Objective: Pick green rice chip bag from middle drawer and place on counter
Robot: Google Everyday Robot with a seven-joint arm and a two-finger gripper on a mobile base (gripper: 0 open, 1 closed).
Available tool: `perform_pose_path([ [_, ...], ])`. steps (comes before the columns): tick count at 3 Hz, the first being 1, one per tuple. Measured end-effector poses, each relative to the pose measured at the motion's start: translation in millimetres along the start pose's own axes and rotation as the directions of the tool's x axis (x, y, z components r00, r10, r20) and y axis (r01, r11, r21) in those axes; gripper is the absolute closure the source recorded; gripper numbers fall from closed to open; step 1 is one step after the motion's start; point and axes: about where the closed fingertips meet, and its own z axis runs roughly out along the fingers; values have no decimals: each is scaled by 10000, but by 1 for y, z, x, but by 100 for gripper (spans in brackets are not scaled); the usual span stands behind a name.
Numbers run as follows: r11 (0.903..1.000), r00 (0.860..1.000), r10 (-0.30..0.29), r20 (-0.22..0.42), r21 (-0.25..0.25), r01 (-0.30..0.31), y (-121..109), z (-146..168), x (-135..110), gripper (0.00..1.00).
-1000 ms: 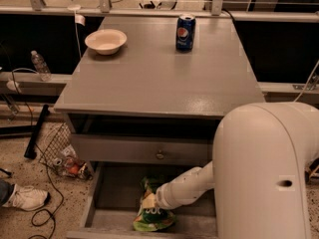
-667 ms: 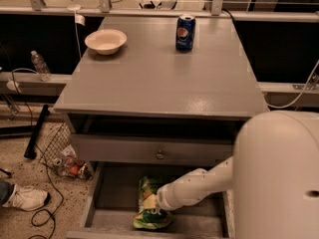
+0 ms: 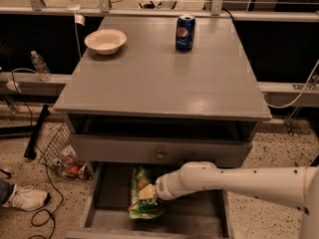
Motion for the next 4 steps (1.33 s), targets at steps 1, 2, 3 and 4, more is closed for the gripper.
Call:
perform_pose_path([
  [1, 9963, 9981, -608, 8, -610, 608, 6, -51, 7, 100],
  [2, 9917, 9944, -1049, -110, -761, 1037, -6, -89, 18, 100],
  [3, 9886, 9920, -1238, -260, -898, 1210, -18, -121, 28, 100],
  [4, 9788, 9836, -1775, -334, -1096, 1729, -16, -155, 39, 100],
])
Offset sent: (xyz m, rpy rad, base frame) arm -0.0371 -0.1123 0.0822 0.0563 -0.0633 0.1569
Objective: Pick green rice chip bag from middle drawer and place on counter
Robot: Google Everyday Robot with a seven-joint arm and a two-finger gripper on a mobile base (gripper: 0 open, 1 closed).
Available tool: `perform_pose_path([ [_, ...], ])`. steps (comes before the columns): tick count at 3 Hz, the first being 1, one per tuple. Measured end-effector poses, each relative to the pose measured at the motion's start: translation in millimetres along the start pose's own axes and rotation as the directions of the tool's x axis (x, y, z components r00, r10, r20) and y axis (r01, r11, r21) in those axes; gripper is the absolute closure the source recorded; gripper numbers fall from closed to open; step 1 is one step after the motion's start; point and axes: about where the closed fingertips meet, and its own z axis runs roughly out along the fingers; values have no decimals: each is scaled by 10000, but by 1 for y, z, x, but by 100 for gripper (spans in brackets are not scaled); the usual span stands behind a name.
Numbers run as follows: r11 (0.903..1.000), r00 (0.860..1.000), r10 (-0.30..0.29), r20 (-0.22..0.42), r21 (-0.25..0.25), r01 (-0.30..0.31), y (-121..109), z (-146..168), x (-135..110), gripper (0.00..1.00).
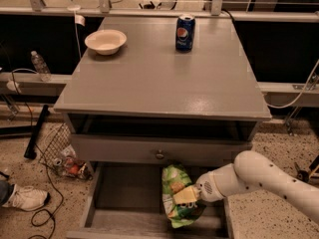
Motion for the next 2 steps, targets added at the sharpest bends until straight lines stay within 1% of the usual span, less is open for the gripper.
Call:
perform_pose_path([
  [1, 9964, 9967, -817, 42, -203, 817, 17, -33, 9, 100],
  [2, 9852, 9847, -1713, 310, 2, 1714, 37, -73, 15, 100],
])
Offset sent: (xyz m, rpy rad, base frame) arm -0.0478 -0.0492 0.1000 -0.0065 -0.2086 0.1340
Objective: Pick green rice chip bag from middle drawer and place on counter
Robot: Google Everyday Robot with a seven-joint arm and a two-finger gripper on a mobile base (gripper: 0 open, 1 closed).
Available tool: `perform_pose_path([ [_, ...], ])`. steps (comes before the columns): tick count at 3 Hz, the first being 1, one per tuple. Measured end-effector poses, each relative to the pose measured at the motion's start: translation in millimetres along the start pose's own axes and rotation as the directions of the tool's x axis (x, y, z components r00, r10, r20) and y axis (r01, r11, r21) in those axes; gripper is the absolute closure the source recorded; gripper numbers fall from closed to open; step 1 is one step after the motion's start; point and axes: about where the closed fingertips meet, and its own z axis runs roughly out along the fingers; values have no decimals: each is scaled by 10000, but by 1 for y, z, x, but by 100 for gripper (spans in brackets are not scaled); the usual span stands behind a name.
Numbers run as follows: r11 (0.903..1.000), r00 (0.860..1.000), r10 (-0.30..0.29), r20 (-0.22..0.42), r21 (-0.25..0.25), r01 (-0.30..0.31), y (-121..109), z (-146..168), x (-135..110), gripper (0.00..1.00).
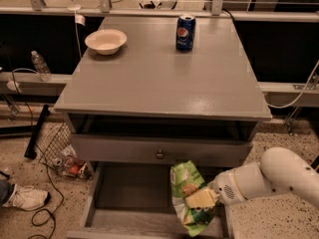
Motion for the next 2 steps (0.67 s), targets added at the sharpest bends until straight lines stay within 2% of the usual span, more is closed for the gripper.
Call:
perform_pose_path([
  [1, 9990, 9986, -403, 354, 210, 396, 8, -27, -2, 100],
  [2, 9989, 9985, -408, 371, 228, 400, 8, -28, 0, 100],
])
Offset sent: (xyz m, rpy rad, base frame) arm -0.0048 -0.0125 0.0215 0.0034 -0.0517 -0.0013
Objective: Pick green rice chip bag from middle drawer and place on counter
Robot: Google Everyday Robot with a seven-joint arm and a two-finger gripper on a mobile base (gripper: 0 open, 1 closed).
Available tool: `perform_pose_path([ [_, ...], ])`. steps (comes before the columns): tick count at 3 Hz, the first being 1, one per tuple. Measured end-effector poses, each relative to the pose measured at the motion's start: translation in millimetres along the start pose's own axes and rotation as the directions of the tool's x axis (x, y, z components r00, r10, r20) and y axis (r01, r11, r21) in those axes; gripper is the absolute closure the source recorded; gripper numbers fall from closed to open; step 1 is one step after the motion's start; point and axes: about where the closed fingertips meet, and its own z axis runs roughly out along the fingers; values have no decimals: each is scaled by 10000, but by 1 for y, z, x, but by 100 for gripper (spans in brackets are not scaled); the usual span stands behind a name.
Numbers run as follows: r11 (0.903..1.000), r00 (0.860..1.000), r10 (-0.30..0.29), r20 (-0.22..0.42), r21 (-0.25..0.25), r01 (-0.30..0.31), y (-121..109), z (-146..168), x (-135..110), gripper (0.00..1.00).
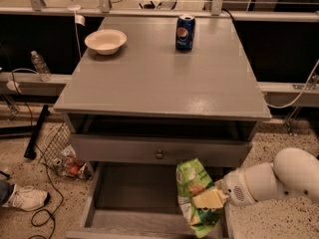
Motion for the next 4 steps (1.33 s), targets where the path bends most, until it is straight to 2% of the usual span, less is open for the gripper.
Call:
perform_pose_path([
  [1, 9975, 9980, -594, 205, 391, 586, 16, -19, -12, 100],
  [2, 9804, 9857, -1646, 368, 1154, 1595, 48, -51, -32, 100],
  [3, 9538, 9709, -2367, 361, 1987, 2252, 69, -84, -58, 100],
  [4, 9285, 9624, -2684, 419, 2773, 2469, 70, -119, -87, 100],
])
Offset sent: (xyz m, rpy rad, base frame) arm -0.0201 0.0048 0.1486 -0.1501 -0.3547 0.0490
